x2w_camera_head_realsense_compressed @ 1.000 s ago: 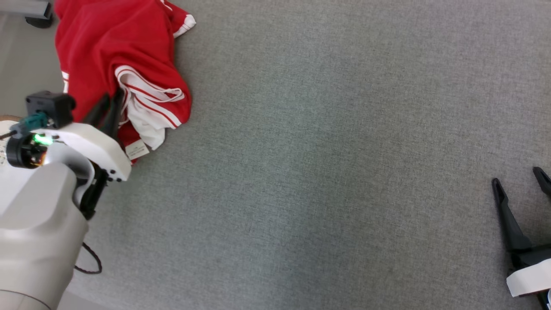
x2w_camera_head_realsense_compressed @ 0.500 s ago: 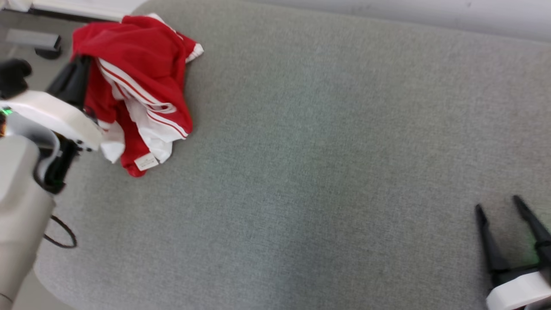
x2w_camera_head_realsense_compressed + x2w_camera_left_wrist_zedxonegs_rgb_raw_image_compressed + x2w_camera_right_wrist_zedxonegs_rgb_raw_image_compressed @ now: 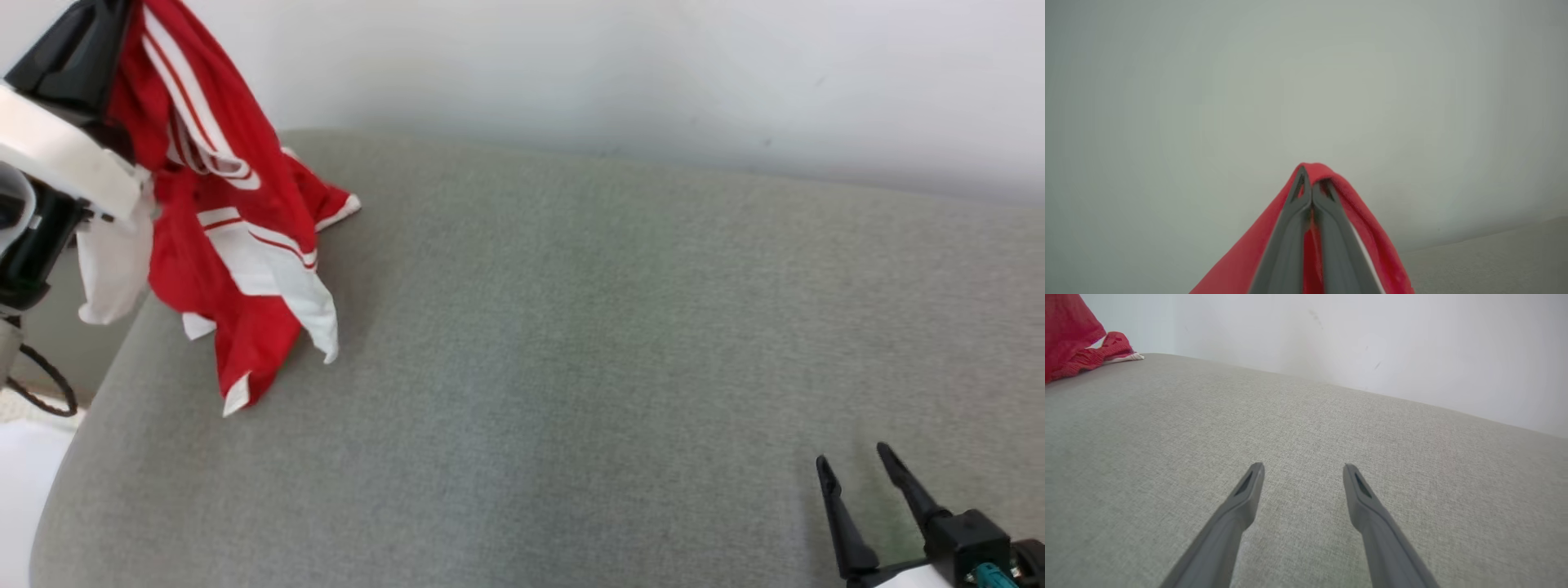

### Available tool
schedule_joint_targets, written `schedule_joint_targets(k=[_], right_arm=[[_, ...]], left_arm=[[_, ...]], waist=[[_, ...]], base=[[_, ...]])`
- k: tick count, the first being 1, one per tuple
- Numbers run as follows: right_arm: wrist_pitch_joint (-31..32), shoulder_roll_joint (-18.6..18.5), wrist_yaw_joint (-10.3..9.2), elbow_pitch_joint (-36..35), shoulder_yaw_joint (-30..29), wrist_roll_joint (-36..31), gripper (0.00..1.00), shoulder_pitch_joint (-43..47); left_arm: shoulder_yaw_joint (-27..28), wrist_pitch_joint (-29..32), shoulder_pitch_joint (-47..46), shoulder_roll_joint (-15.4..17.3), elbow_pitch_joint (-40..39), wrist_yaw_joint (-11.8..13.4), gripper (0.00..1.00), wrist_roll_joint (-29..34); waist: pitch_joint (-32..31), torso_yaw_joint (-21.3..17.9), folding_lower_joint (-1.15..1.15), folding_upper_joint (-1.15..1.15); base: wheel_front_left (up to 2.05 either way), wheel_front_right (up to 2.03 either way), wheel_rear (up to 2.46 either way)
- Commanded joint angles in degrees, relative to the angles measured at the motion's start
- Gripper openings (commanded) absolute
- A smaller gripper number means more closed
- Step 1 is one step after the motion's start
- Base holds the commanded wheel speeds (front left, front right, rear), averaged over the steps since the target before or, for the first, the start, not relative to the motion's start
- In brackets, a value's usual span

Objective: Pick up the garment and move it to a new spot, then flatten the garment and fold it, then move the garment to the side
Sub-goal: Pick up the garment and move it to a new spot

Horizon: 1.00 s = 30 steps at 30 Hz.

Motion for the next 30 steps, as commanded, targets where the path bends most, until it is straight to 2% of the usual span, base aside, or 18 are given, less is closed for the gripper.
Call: schedule_joint_targets(k=[1, 8, 17, 25, 30], right_arm=[[-0.3, 0.2, -0.14, 0.9, 0.1, 0.3, 1.0, 0.8], [-0.5, 1.6, -0.14, 1.3, 0.0, 1.0, 1.0, 2.0], [-0.5, 2.6, -0.14, 0.1, 0.2, 1.0, 1.0, 2.3], [-0.5, 3.1, -0.14, -0.6, -0.2, 1.2, 1.0, 1.6], [-0.5, 3.7, -0.14, -1.2, -0.8, 1.2, 1.0, 1.1]], left_arm=[[0.1, 0.9, -0.6, 0.6, -1.8, 0.1, 0.0, -0.6], [-0.4, 6.9, -0.3, 2.1, -14.6, 1.1, 0.0, -2.7], [0.3, 13.0, 2.4, 1.3, -32.4, 4.6, 0.0, -9.4], [-1.8, 16.7, 2.5, -2.0, -43.7, 7.4, 0.0, -11.9], [-4.2, 17.8, 1.4, -4.7, -44.6, 8.5, 0.0, -10.6]], waist=[[-2.8, -2.3, 0.0, 0.0], [-6.5, -5.6, 0.0, 0.0], [-7.9, -12.1, 0.0, 0.0], [-7.0, -19.8, 0.0, 0.0], [-5.1, -23.6, 0.0, 0.0]], base=[[0.0, 0.0, 0.0], [0.0, 0.0, 0.0], [0.0, 0.0, 0.0], [0.0, 0.0, 0.0], [0.0, 0.0, 0.0]])
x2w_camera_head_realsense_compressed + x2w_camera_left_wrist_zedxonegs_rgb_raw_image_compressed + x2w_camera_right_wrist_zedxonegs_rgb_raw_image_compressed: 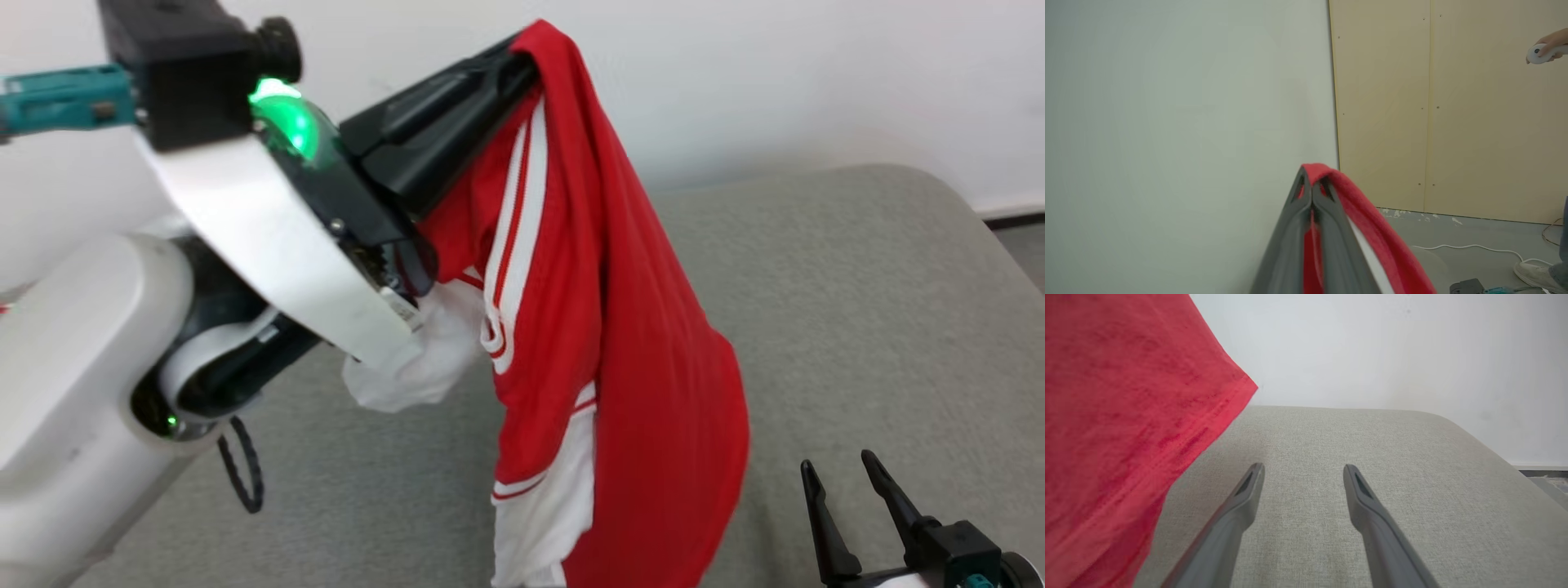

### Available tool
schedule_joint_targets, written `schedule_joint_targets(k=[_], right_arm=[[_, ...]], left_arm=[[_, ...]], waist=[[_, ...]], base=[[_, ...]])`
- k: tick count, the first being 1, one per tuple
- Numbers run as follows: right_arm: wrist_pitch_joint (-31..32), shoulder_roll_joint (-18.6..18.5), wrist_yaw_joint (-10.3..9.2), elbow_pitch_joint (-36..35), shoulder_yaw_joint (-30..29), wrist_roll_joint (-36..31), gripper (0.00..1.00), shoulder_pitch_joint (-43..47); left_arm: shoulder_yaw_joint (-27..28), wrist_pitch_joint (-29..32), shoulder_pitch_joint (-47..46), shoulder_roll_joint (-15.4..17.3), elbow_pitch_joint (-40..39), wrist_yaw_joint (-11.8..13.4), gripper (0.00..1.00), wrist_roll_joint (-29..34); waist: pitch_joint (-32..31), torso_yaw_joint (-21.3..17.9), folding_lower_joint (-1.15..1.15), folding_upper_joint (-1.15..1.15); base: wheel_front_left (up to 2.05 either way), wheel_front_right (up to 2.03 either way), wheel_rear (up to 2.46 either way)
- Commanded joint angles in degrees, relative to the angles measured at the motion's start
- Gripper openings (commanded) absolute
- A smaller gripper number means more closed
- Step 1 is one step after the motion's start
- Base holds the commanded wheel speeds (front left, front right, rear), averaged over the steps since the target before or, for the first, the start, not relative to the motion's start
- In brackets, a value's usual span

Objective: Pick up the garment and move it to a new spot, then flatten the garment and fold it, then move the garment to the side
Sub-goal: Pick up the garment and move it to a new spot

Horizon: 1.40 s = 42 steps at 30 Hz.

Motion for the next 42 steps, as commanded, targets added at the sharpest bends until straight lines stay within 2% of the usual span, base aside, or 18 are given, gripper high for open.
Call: schedule_joint_targets(k=[1, 6, 12, 17, 22, 26, 35, 42], right_arm=[[-0.2, 0.3, -0.14, -0.5, -0.1, 0.1, 1.0, -0.9], [-0.2, 0.9, -0.14, -1.1, -0.3, 0.1, 1.0, -2.2], [-0.2, 1.6, -0.14, -1.9, -0.8, 0.1, 1.0, -3.5], [-0.2, 2.2, -0.14, -2.2, -0.7, -0.2, 1.0, -4.4], [-0.2, 2.5, -0.14, -1.8, -0.3, -0.3, 1.0, -5.0], [-0.2, 2.6, -0.14, -1.9, -0.2, 0.0, 1.0, -6.3], [-0.2, 2.6, -0.14, -1.7, -0.7, -0.3, 1.0, -7.2], [-0.2, 2.6, -0.14, -1.4, -0.3, 0.2, 1.0, -7.2]], left_arm=[[-0.6, 0.0, -0.2, -0.6, 0.8, 0.2, 0.0, 0.5], [-1.8, -1.7, 0.7, -2.8, 5.3, 0.8, 0.0, 1.9], [-4.0, -6.1, 2.4, -6.0, 14.6, -0.6, 0.0, 4.3], [-6.4, -10.8, 4.8, -9.4, 27.0, -1.7, 0.0, 6.6], [-10.0, -16.1, 8.6, -14.2, 41.3, -4.3, 0.0, 8.1], [-11.6, -19.2, 9.0, -18.0, 49.5, -5.9, 0.0, 8.4], [-12.3, -22.3, 6.4, -22.4, 57.6, -7.6, 0.0, 8.3], [-12.7, -23.1, 5.8, -24.0, 60.0, -8.1, 0.0, 8.5]], waist=[[2.1, -2.9, 0.0, -0.01], [5.3, -5.7, 0.0, -0.01], [9.2, -7.8, 0.0, -0.01], [11.4, -8.8, 0.0, -0.01], [12.3, -9.2, 0.0, -0.01], [13.5, -8.7, 0.0, -0.01], [14.3, -6.8, 0.0, -0.01], [13.7, -5.6, 0.0, -0.01]], base=[[0.0, 0.0, 0.0], [0.0, 0.0, 0.0], [0.0, 0.0, 0.0], [0.0, 0.0, 0.0], [0.0, 0.0, 0.0], [0.0, 0.0, 0.0], [0.0, 0.0, 0.0], [0.0, 0.0, 0.0]])
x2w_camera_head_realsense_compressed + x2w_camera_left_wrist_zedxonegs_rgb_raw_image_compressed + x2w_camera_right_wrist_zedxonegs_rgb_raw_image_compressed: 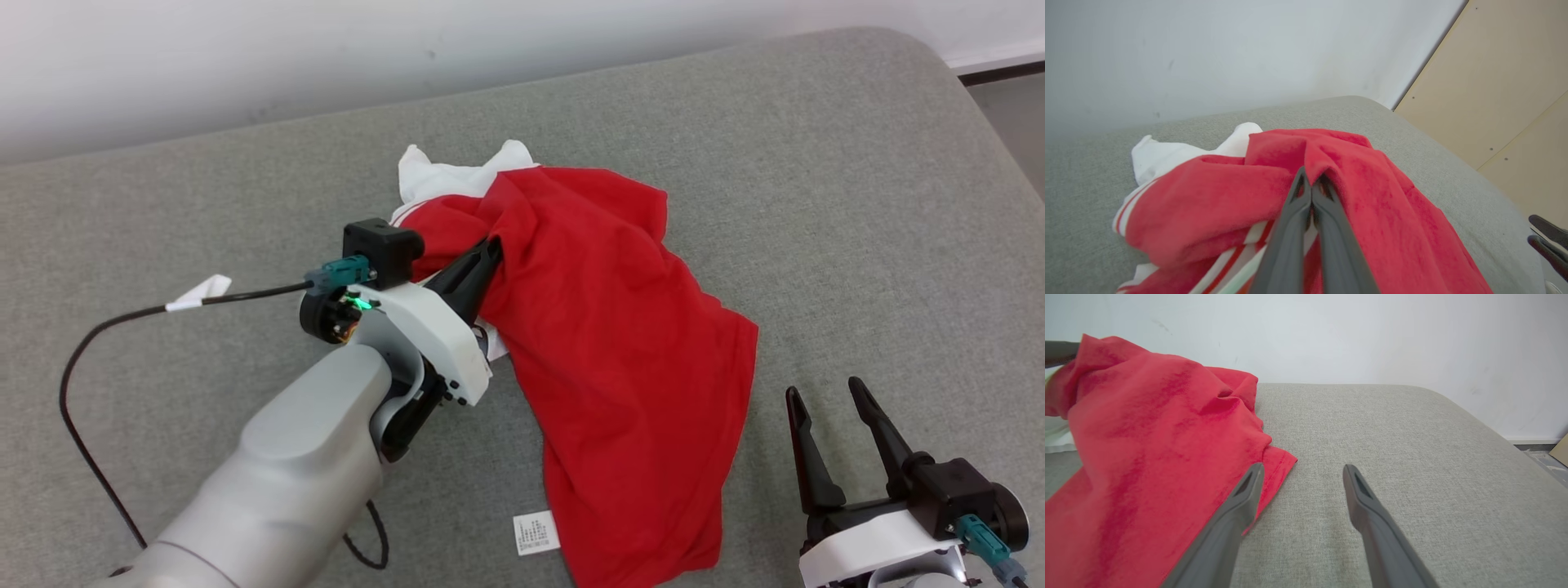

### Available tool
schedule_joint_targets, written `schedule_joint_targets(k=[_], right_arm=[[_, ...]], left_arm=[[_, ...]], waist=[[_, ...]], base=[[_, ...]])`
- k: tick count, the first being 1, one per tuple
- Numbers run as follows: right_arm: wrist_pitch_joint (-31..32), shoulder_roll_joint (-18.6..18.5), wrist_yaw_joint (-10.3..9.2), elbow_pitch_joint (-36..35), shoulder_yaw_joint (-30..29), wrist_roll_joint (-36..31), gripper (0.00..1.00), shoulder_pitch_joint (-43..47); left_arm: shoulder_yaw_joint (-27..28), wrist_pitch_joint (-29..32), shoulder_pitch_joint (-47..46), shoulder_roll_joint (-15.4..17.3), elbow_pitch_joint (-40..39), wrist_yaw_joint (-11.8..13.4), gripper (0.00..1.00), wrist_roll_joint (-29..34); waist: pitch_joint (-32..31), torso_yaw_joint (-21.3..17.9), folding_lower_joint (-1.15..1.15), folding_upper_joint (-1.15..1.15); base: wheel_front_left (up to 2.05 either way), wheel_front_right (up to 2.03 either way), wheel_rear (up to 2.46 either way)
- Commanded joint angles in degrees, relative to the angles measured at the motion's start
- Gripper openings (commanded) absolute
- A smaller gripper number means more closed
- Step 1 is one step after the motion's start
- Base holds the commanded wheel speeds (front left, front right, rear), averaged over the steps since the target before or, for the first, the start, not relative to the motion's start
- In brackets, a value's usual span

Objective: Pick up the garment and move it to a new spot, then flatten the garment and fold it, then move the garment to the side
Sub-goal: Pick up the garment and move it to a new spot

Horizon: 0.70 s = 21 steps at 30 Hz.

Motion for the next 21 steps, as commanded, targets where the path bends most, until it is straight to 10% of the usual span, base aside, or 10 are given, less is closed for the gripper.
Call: schedule_joint_targets(k=[1, 21], right_arm=[[-0.2, 0.0, -0.14, 0.2, 0.0, 0.1, 1.0, -0.6], [-0.2, 0.0, -0.14, 0.6, -0.7, -1.1, 1.0, 0.2]], left_arm=[[0.0, -0.4, 0.0, -0.1, 0.3, -0.2, 0.0, 0.3], [4.4, -0.4, 4.4, 0.0, -6.0, -0.2, 0.0, 8.7]], waist=[[-0.3, 0.2, 0.0, 0.0], [-1.9, 3.0, 0.0, 0.0]], base=[[0.0, 0.0, 0.0], [0.0, 0.0, 0.0]])
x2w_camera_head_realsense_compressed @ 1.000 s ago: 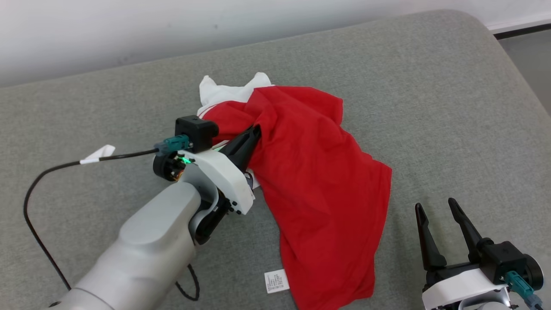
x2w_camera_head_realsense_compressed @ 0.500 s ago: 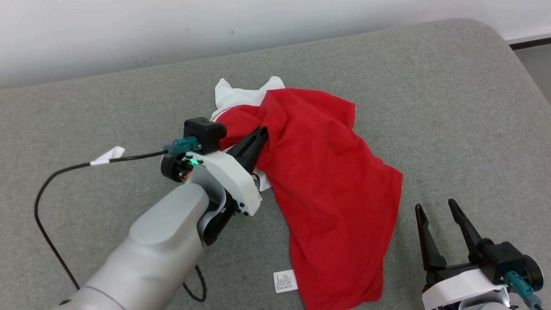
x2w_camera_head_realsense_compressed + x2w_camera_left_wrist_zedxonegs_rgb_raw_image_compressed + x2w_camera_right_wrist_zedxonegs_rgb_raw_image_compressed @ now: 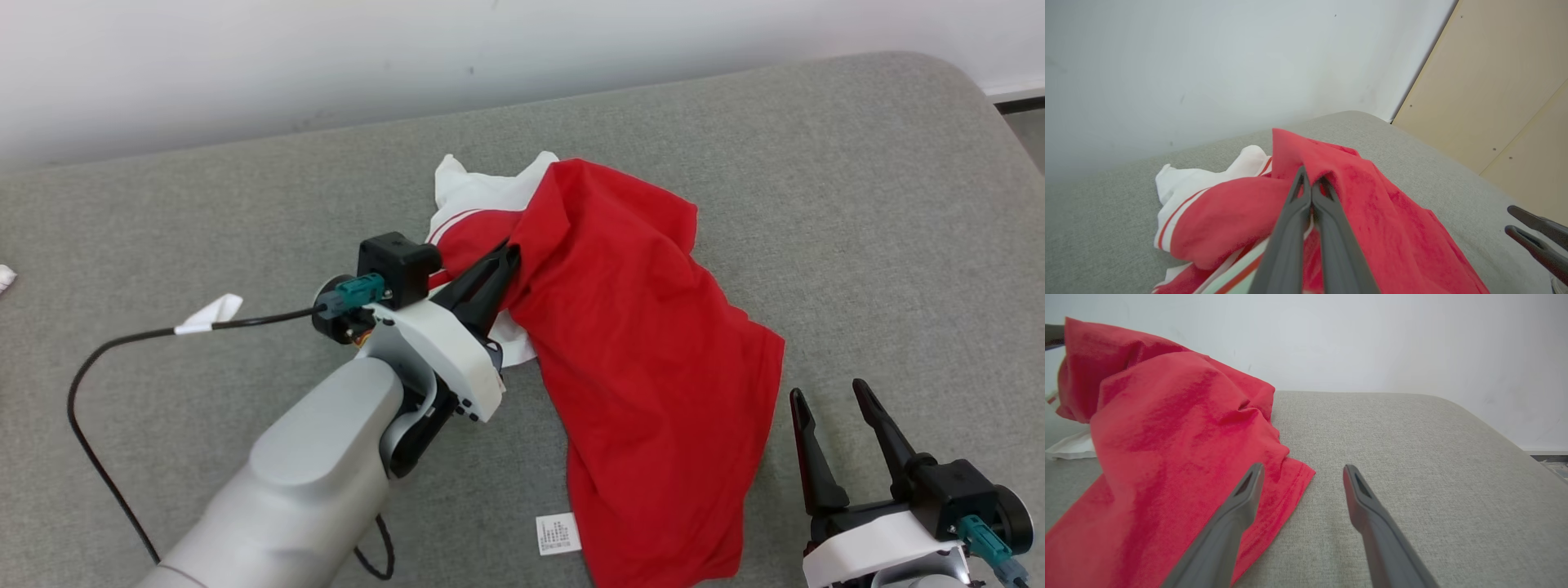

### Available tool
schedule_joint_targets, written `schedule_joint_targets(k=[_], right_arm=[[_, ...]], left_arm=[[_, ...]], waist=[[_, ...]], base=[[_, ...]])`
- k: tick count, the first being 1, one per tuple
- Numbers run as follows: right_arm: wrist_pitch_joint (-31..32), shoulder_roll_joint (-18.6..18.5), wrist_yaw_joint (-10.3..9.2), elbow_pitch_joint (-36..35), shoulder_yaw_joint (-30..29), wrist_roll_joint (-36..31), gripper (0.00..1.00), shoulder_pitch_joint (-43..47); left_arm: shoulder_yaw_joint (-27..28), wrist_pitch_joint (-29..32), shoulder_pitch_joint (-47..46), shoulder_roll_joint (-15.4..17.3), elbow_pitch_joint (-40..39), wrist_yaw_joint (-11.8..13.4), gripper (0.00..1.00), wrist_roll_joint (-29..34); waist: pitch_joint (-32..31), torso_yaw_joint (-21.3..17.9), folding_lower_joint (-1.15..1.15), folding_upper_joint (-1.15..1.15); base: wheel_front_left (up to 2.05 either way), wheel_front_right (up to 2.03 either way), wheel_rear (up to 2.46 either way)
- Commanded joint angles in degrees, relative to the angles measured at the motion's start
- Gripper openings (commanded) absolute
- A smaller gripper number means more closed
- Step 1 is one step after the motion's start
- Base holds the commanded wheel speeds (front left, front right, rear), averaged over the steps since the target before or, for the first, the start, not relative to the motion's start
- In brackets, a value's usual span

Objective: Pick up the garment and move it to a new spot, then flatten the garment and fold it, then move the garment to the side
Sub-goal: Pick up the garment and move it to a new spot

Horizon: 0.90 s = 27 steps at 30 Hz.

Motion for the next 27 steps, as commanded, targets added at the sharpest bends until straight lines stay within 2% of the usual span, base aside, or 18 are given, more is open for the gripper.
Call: schedule_joint_targets(k=[1, 10, 20, 21, 22, 23, 24, 27], right_arm=[[-0.2, 0.0, -0.14, 0.1, -0.2, -0.6, 1.0, 0.3], [-0.2, -0.1, -0.14, -0.3, -0.9, -1.0, 1.0, 1.5], [-0.2, -0.7, -0.14, 0.3, -0.5, -1.2, 1.0, 1.7], [-0.2, -0.8, -0.14, 0.3, -0.5, -1.2, 1.0, 1.8], [-0.2, -0.8, -0.14, 0.4, -0.4, -1.1, 1.0, 1.8], [-0.2, -0.9, -0.14, 0.5, -0.4, -1.1, 1.0, 2.0], [-0.2, -0.9, -0.14, 0.5, -0.3, -1.1, 1.0, 2.1], [-0.2, -1.1, -0.14, 0.5, -0.4, -0.8, 1.0, 2.6]], left_arm=[[1.1, -0.1, 1.2, 0.1, -0.9, -0.2, 0.0, 1.8], [2.5, -0.1, 5.6, 1.8, -8.5, 0.2, 0.0, 14.5], [3.2, -0.1, 10.2, 1.0, -11.8, 0.0, 0.0, 17.6], [3.6, -0.1, 10.5, 0.8, -11.9, 0.0, 0.04, 17.7], [4.0, -0.1, 10.9, 0.6, -12.0, 0.0, 0.35, 17.9], [4.3, -0.1, 11.3, 0.5, -12.2, -0.1, 0.72, 18.1], [5.0, -0.1, 12.0, 0.4, -12.4, 0.2, 1.0, 18.1], [6.8, -0.1, 14.5, 0.3, -13.3, 0.7, 1.0, 19.1]], waist=[[-0.3, 0.4, 0.0, 0.0], [-1.2, 2.2, 0.0, 0.0], [-2.3, 3.9, 0.0, 0.0], [-2.5, 3.9, 0.0, 0.0], [-2.6, 4.0, 0.0, 0.0], [-2.8, 4.1, 0.0, 0.0], [-3.0, 4.1, 0.0, 0.0], [-3.7, 4.2, 0.0, 0.0]], base=[[0.0, 0.0, 0.0], [0.0, 0.0, 0.0], [0.0, 0.0, 0.0], [0.0, 0.0, 0.0], [0.0, 0.0, 0.0], [0.0, 0.0, 0.0], [0.0, 0.0, 0.0], [0.0, 0.0, 0.0]])
